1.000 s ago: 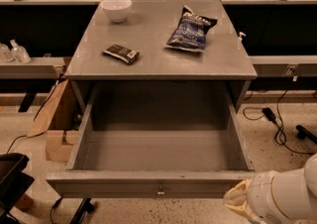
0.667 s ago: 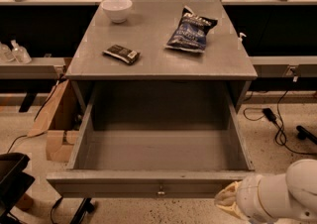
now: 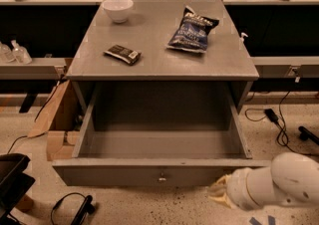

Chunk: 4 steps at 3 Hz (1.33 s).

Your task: Close top drawer

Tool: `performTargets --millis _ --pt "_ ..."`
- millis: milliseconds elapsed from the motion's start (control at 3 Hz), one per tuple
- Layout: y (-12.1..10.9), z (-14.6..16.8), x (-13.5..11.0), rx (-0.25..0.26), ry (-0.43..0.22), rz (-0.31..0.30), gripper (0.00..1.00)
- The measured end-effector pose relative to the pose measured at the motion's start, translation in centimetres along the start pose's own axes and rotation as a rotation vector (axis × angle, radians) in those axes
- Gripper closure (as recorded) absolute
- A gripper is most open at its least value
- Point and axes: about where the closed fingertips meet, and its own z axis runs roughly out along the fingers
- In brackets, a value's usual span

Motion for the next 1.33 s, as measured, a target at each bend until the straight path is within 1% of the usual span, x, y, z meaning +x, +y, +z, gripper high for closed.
performTargets --millis 333,667,1000,1333 --pt "-2.5 0.6 -1.6 0.015 -0.010 -0.030 1.00" --pt "-5.4 0.9 -4.1 0.033 -0.019 -0.067 1.00" --pt "-5.2 0.9 -4.1 0.033 -0.019 -0.067 1.00" --pt "-8.5 1.4 -6.7 0.049 -0.021 -0.098 1.00"
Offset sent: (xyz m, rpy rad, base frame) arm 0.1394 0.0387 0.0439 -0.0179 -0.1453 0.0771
